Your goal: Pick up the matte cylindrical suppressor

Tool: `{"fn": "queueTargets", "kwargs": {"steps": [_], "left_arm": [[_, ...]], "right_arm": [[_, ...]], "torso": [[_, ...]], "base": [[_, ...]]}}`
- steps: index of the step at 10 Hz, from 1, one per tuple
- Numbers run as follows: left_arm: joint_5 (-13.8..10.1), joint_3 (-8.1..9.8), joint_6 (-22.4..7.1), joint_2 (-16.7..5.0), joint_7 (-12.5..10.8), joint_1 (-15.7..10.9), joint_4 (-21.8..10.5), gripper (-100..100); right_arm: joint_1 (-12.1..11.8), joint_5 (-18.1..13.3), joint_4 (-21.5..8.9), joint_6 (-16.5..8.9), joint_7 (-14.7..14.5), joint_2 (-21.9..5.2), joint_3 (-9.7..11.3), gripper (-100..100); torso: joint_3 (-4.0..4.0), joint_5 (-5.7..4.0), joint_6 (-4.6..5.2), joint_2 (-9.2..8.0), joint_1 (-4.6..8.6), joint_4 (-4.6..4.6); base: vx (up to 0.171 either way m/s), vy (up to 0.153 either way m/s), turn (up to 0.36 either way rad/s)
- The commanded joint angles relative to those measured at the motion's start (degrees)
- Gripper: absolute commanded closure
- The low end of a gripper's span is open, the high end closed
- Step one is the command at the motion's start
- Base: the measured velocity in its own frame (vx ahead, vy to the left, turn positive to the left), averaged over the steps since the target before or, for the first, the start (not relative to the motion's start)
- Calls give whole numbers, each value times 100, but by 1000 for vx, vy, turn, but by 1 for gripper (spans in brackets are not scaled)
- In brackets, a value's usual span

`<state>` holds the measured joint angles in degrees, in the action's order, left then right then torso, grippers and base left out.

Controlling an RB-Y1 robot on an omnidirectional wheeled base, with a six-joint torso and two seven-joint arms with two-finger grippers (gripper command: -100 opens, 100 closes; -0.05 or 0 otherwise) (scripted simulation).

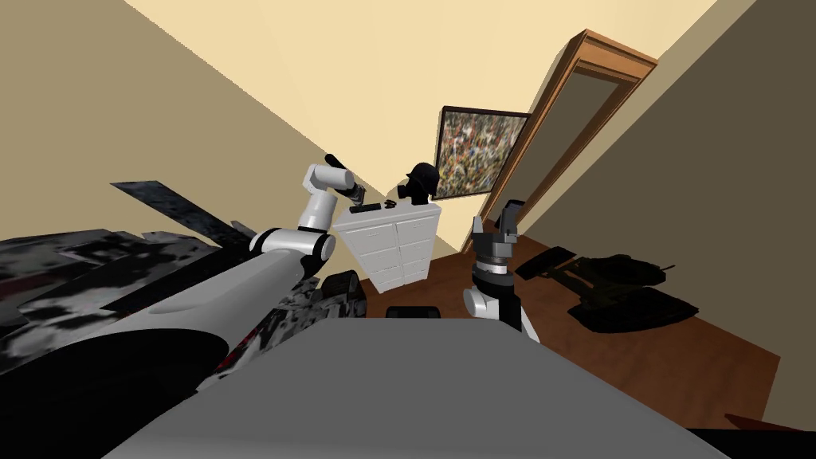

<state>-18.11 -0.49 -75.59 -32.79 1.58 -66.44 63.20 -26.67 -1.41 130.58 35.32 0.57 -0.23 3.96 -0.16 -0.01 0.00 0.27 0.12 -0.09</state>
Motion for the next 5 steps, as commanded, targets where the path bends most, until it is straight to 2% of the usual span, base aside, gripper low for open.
{"fn": "queueTargets", "kwargs": {"steps": [1,2,3,4,5], "left_arm": [[-11,-2,-211,-20,14,-88,-277,-100],[-80,3,-446,-173,54,-334,-411,-100],[-80,3,-593,-173,54,-334,-610,-100],[-80,3,-601,-173,54,-334,-666,-100],[-144,8,-893,-324,95,-559,-823,-100]], "right_arm": [[0,0,0,0,0,0,0,0],[0,0,0,0,0,0,0,0],[0,0,0,0,0,0,0,0],[0,0,0,0,0,0,0,0],[0,0,0,0,0,0,0,0]], "torso": [[0,0,0,0,0,0],[5,2,-1,-9,-5,1],[4,0,0,-5,0,3],[2,1,-1,-5,0,0],[6,2,-1,-12,-5,2]], "base": [[33,-8,-1],[58,-26,-13],[62,-25,-2],[30,-11,2],[68,-35,-16]]}}
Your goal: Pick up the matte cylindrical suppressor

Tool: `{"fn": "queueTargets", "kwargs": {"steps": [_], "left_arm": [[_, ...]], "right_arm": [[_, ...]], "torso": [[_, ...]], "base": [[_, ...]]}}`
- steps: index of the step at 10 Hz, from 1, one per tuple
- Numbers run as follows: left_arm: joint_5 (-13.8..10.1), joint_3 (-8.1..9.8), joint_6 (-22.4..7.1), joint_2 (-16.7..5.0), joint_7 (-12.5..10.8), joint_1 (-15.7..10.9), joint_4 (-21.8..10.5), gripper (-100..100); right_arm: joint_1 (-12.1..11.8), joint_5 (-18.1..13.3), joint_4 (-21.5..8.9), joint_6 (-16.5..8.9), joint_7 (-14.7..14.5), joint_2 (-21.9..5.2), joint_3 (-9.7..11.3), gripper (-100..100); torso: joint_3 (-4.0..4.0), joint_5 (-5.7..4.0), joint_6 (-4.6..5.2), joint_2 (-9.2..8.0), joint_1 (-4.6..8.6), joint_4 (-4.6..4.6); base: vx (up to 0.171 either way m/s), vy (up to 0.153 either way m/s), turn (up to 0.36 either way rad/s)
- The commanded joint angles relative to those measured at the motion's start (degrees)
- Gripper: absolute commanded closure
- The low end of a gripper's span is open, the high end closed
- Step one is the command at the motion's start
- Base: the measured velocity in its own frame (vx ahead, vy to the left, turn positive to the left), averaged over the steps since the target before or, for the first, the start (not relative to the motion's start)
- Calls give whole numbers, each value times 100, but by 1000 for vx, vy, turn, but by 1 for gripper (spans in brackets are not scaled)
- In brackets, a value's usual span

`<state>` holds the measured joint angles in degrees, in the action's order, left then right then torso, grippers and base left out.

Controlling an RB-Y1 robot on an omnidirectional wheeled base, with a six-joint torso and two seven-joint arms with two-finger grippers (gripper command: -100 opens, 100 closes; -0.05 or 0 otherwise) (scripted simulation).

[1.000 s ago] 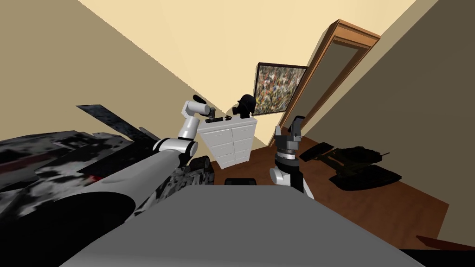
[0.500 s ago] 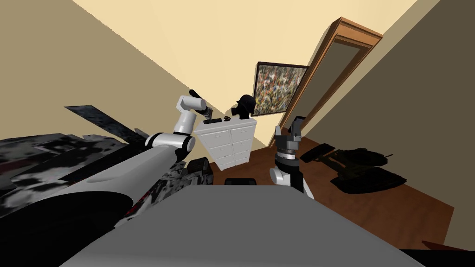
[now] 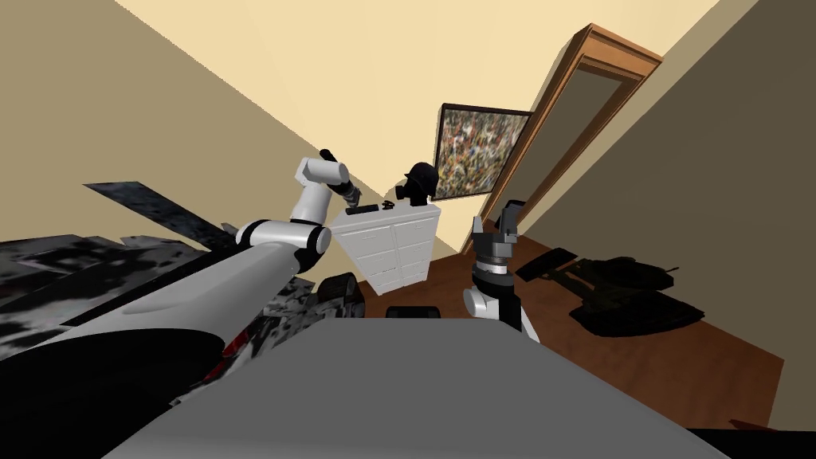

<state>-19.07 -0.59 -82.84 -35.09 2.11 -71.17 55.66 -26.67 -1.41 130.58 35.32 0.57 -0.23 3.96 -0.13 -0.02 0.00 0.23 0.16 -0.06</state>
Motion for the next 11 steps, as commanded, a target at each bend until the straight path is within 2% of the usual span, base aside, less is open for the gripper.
{"fn": "queueTargets", "kwargs": {"steps": [1,2,3,4,5,6,8,9,10,11], "left_arm": [[-48,18,-251,-94,43,-86,-286,-100],[-107,23,-407,-240,84,-292,-516,-100],[-107,23,-568,-240,84,-292,-656,-100],[-107,23,-609,-240,84,-292,-656,-100],[-161,26,-841,-379,124,-479,-941,-100],[-161,26,-950,-379,124,-479,-1003,-100],[-161,26,-950,-379,124,-479,-1003,-100],[-210,30,-1274,-510,164,-646,-1226,-100],[-210,30,-1275,-510,164,-646,-1327,-100],[-253,32,-1485,-630,201,-795,-1580,-100]], "right_arm": [[0,0,0,0,0,0,0,0],[0,0,0,0,0,0,0,0],[0,0,0,0,0,0,0,0],[0,0,0,0,0,0,0,0],[0,0,0,0,0,0,0,0],[0,0,0,0,0,0,0,0],[0,0,0,0,0,0,0,0],[1,0,0,0,0,0,0,0],[0,0,0,0,0,0,0,0],[0,0,0,0,0,0,0,0]], "torso": [[0,0,0,0,0,0],[-3,1,-1,3,-2,-3],[-8,1,-1,13,-1,-4],[-9,2,0,11,-5,-5],[-1,4,0,-3,-10,-2],[0,3,-1,-1,-7,-1],[2,3,0,-7,-9,-1],[7,3,0,-16,-9,1],[3,1,0,-6,-4,1],[-3,2,0,2,-5,-3]], "base": [[74,-29,-4],[104,-35,-18],[92,-19,-1],[35,-4,-3],[60,-18,-24],[68,-14,-6],[23,-9,2],[59,-27,-29],[82,-21,-4],[125,-31,-22]]}}
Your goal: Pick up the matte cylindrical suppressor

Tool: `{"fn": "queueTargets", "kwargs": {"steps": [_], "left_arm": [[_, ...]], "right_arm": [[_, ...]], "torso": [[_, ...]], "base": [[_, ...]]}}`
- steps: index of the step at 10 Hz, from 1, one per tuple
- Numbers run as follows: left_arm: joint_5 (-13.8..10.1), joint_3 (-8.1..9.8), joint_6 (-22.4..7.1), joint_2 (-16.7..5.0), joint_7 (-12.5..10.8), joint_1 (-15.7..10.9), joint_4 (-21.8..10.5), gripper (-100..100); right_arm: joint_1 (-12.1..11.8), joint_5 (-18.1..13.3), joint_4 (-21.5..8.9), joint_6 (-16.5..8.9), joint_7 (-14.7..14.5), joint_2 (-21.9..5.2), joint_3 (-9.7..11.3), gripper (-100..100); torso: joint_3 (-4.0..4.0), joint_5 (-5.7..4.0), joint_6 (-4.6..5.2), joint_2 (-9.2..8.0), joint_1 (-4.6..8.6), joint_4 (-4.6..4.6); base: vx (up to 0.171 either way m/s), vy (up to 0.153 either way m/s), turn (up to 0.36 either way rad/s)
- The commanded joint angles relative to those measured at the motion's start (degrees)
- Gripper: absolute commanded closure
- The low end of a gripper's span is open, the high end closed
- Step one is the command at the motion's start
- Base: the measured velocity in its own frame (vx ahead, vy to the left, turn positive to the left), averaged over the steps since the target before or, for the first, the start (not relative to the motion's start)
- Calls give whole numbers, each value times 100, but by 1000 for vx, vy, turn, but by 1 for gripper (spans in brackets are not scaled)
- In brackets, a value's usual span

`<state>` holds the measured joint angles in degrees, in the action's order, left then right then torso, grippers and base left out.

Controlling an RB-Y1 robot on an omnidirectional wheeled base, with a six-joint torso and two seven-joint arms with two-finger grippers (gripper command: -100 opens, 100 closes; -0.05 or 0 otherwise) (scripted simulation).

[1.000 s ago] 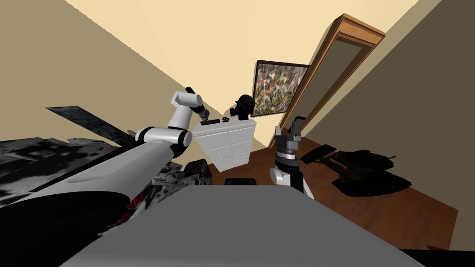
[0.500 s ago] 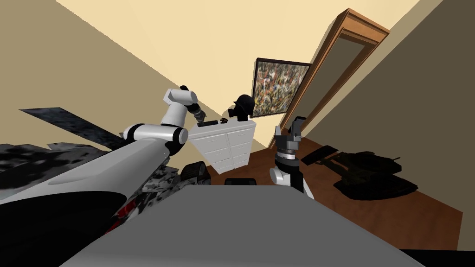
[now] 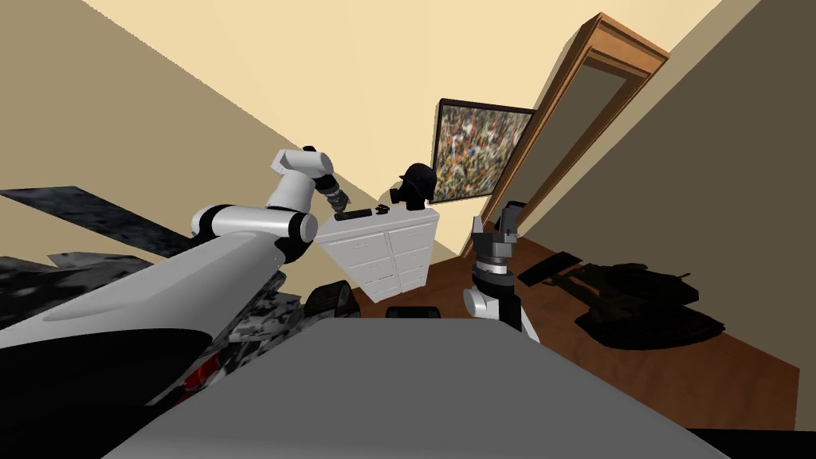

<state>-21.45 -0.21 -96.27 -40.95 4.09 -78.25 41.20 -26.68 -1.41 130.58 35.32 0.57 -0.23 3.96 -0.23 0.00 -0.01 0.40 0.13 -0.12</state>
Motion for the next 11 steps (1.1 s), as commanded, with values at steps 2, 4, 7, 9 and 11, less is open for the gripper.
{"fn": "queueTargets", "kwargs": {"steps": [2,4,7,9,11], "left_arm": [[-52,-3,-425,-151,39,-216,-409,-100],[-84,-1,-707,-244,71,-326,-693,-100],[-109,1,-1080,-321,98,-417,-899,-100],[-130,3,-1330,-383,121,-489,-1068,-100],[-144,4,-1557,-430,139,-542,-1197,-100]], "right_arm": [[0,0,0,0,0,0,0,0],[0,0,0,0,0,0,0,0],[0,0,0,0,0,0,0,0],[0,0,0,0,0,0,0,0],[1,0,0,0,0,0,0,0]], "torso": [[0,0,1,-3,-2,-2],[5,0,1,-11,-3,1],[2,1,1,-4,-5,0],[4,2,1,-10,-6,0],[15,2,1,-29,-8,5]], "base": [[90,-25,-16],[82,-13,-17],[88,-12,-13],[69,-12,-15],[34,-2,-9]]}}
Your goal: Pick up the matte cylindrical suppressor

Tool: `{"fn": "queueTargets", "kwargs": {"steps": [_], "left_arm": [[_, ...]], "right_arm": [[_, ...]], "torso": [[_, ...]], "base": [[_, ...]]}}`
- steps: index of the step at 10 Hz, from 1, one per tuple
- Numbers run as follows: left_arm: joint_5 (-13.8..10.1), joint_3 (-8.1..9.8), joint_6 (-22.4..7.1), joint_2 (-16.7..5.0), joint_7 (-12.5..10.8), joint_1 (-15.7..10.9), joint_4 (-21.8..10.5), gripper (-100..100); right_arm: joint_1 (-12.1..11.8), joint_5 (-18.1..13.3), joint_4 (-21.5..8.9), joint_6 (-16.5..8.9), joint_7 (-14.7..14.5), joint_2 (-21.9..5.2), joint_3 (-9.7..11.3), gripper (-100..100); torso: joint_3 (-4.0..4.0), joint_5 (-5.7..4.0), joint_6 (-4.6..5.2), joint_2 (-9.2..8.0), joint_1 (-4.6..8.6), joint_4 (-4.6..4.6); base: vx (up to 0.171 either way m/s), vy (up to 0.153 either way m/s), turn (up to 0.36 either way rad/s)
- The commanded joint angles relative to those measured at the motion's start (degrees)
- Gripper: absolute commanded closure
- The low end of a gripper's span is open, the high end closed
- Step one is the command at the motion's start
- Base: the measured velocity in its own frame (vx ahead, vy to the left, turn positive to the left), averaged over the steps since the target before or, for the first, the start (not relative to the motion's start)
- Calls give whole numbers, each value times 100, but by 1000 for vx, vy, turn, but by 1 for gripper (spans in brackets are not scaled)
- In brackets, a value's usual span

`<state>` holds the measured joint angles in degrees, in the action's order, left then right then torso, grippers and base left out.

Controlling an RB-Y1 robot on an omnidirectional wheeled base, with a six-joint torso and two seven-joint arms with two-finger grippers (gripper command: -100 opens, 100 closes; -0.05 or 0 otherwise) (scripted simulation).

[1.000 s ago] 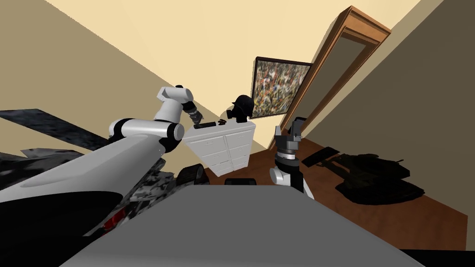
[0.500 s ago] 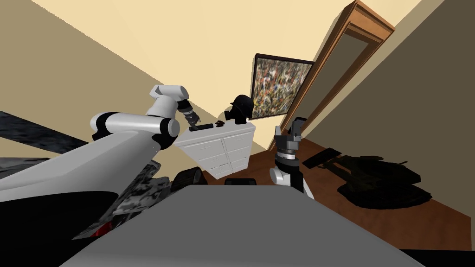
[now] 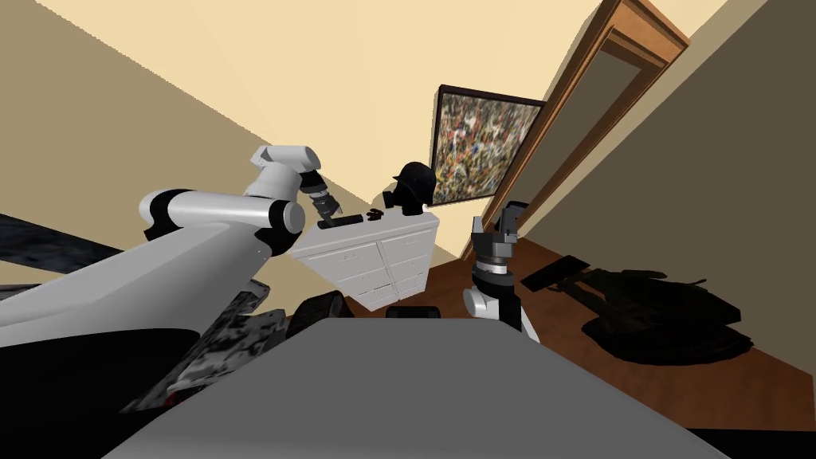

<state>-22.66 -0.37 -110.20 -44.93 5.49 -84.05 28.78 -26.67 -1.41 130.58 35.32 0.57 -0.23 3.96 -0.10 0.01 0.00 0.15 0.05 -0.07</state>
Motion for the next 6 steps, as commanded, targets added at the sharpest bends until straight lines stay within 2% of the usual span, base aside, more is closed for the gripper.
{"fn": "queueTargets", "kwargs": {"steps": [1,3,4,5,6], "left_arm": [[-23,20,-164,-32,-1,38,44,-100],[-37,21,-458,-77,17,-11,-84,-100],[-14,-3,-328,-76,43,-84,-179,-100],[-13,-5,-350,-79,51,-91,-195,0],[-9,22,-190,-16,45,21,-230,-100]], "right_arm": [[0,0,0,0,0,0,0,0],[0,0,0,0,0,0,0,0],[0,0,0,0,0,0,0,0],[0,0,0,0,0,0,0,0],[0,0,0,0,0,0,0,0]], "torso": [[0,0,0,0,0,0],[-1,0,0,1,1,-1],[-2,0,0,3,2,-1],[1,1,0,-5,0,0],[6,1,0,-12,-1,2]], "base": [[49,-2,-11],[55,-9,-12],[26,-2,0],[0,0,0],[-7,3,4]]}}
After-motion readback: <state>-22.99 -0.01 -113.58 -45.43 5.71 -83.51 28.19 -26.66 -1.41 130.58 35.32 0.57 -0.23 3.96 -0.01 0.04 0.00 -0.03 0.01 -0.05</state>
